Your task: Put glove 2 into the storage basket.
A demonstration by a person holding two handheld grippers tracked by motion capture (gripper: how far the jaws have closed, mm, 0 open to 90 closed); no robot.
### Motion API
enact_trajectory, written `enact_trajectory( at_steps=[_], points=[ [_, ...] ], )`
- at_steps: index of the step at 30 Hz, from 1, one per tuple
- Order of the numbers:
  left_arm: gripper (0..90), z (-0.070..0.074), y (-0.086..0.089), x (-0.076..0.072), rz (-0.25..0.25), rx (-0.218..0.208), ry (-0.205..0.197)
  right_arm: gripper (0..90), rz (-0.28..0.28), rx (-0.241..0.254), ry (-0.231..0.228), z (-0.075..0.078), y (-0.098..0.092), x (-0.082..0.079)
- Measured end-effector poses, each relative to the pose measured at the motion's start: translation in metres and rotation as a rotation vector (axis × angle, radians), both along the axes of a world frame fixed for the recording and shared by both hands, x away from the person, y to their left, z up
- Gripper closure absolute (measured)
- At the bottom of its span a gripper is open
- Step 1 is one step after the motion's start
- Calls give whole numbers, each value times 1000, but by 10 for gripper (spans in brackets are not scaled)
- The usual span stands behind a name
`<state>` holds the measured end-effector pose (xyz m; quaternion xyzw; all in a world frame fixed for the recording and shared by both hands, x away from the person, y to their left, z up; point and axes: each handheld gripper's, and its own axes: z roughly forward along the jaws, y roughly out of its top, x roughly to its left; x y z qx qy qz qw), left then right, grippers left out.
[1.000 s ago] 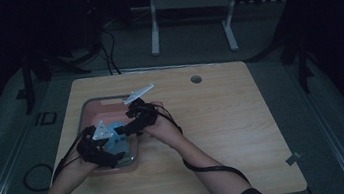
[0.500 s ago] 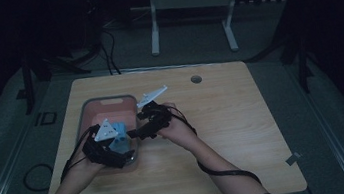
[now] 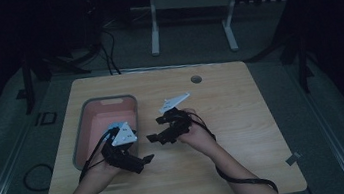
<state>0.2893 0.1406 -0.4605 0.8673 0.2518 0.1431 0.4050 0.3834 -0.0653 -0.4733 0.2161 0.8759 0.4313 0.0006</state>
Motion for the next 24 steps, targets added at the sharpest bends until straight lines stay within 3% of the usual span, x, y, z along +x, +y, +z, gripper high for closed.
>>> enact_trajectory(
  at_steps=[8,24],
  points=[
    [31,-7,-27,-5,-60,-41,-6,172,-4,7,-28,-7,-32,-7],
    [32,-34,-64,-11,-143,-45,33,162,-37,-27,-12,-39,-77,-16]
  ],
)
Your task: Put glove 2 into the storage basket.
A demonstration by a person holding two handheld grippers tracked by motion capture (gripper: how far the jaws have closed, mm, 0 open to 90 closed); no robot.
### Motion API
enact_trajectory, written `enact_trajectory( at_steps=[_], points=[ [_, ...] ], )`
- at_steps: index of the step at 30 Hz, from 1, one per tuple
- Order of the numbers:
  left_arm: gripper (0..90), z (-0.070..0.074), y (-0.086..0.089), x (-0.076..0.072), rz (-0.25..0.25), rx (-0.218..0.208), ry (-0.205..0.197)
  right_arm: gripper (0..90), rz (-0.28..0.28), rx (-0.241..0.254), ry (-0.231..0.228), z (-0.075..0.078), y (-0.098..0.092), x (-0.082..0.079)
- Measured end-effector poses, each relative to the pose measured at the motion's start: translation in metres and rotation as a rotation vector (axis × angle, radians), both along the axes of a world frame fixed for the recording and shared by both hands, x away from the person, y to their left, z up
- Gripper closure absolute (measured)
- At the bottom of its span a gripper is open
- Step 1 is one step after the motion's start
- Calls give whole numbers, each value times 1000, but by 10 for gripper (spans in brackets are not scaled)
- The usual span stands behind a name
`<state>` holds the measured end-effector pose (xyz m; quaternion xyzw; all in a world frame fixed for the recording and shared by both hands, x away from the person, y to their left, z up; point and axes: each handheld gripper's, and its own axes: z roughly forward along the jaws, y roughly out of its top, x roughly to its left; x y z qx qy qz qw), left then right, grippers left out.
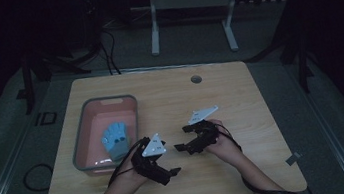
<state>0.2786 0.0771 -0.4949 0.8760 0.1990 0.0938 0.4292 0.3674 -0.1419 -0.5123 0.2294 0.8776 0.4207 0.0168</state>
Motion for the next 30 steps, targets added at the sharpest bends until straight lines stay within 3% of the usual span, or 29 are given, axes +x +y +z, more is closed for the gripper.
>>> enact_trajectory(
  at_steps=[7,24,30],
  points=[
    [32,-11,-12,-2,-20,-28,5,162,-14,-2,11,-14,-15,-6],
    [32,-42,-35,-10,-96,-3,15,147,-59,-16,-29,-40,-55,-28],
    [32,-49,-42,-14,-110,-2,5,147,-87,17,-30,-43,-68,-33]
  ],
)
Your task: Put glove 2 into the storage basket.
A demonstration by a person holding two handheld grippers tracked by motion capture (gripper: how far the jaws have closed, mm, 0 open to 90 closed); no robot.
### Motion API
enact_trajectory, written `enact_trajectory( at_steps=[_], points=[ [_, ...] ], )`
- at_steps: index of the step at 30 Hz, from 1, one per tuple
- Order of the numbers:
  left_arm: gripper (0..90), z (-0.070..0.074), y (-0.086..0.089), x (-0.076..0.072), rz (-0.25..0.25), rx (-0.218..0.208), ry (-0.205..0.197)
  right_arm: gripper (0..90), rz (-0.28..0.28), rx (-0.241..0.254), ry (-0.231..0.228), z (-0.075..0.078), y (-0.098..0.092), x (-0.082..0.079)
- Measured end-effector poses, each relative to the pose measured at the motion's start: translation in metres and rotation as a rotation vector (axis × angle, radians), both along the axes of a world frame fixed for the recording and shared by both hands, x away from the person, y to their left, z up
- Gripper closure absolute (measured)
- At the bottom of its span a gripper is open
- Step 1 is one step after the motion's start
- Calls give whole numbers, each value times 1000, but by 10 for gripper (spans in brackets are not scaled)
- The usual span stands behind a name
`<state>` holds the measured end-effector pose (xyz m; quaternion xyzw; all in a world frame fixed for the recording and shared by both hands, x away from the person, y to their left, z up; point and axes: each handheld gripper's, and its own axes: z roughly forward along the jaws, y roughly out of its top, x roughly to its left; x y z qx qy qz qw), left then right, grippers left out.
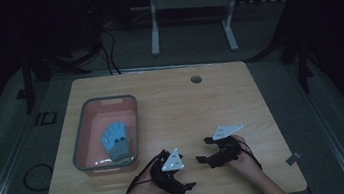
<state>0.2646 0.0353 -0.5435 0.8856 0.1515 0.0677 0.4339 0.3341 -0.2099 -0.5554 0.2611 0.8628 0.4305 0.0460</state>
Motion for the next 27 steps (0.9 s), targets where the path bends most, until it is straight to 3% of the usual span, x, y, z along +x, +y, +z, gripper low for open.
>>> enact_trajectory(
  at_steps=[6,13,17,27],
  points=[
    [32,-6,-4,-3,-3,-4,4,146,-11,-4,-1,1,-13,-7],
    [32,-11,-8,-8,-8,-8,13,146,-58,23,-6,-5,-27,-14],
    [32,-14,-9,-9,-9,11,2,146,-63,20,-9,-5,-32,-19],
    [32,-16,-10,-13,-3,7,-6,144,-75,25,-27,-4,-37,-28]
  ],
)
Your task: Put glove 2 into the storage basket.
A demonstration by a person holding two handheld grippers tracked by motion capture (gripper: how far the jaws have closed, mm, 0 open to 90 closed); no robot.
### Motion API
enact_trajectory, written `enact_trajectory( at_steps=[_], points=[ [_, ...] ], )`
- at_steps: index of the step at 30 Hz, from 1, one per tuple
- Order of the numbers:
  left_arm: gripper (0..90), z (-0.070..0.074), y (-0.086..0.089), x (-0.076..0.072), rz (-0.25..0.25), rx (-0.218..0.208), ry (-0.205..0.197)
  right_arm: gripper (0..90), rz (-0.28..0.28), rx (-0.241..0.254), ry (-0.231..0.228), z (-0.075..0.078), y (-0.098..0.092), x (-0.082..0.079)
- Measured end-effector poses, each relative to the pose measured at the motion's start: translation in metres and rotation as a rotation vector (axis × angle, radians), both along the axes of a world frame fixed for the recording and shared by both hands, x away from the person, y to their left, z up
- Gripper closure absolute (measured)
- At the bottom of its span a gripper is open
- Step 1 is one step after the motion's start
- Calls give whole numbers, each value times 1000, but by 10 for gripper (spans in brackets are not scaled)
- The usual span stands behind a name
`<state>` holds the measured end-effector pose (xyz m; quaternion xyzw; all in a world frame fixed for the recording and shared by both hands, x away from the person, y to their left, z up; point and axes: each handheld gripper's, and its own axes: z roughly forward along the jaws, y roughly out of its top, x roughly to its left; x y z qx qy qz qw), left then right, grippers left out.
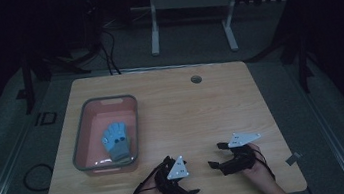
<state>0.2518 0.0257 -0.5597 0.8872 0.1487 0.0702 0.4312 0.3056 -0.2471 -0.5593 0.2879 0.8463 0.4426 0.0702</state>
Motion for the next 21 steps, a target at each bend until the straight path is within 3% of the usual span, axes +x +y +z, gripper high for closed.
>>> enact_trajectory(
  at_steps=[21],
  points=[
    [32,-1,9,-7,21,-19,-5,141,-20,-18,-12,1,-9,-1]
  ],
)
